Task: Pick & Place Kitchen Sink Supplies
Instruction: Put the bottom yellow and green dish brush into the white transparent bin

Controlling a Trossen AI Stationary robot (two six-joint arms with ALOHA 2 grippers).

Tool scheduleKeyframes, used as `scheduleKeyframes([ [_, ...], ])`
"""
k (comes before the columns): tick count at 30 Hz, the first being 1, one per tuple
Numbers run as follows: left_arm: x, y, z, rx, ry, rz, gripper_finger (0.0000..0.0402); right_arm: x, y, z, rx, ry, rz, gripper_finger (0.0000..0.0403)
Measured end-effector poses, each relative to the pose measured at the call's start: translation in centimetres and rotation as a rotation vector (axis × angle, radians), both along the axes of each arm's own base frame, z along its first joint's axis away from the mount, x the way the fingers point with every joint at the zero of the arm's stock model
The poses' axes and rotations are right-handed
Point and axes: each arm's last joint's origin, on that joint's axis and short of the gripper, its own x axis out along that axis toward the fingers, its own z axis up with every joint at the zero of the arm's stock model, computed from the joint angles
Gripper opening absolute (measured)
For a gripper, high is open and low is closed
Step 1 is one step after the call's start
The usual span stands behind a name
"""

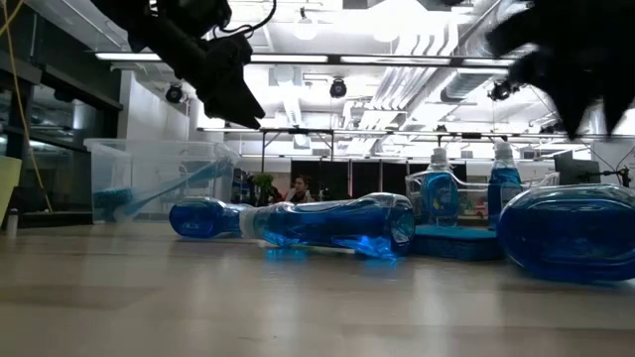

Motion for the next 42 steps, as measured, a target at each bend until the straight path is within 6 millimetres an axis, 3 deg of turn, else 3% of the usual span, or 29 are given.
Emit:
scheduleKeyframes([
  [7, -0.1, 0.0, -0.1, 0.001, 0.015, -0.005, 0.0248, -2.4, 2.7, -3.4, 0.102, 0.071, 0.127, 0.0208],
  [16, -0.1, 0.0, -0.2, -0.008, 0.020, -0.001, 0.0248, -2.5, 3.9, -5.6, 0.216, -0.014, 0.186, 0.0208],
  [22, -0.1, 0.0, -0.2, -0.008, 0.019, -0.001, 0.0248, -3.4, 4.2, -6.7, 0.285, 0.037, 0.185, 0.0208],
  [42, -0.2, -0.1, -0.3, -0.017, 0.040, -0.001, 0.0248, -5.3, 3.3, -10.0, 0.248, 0.028, 0.215, 0.0196],
])
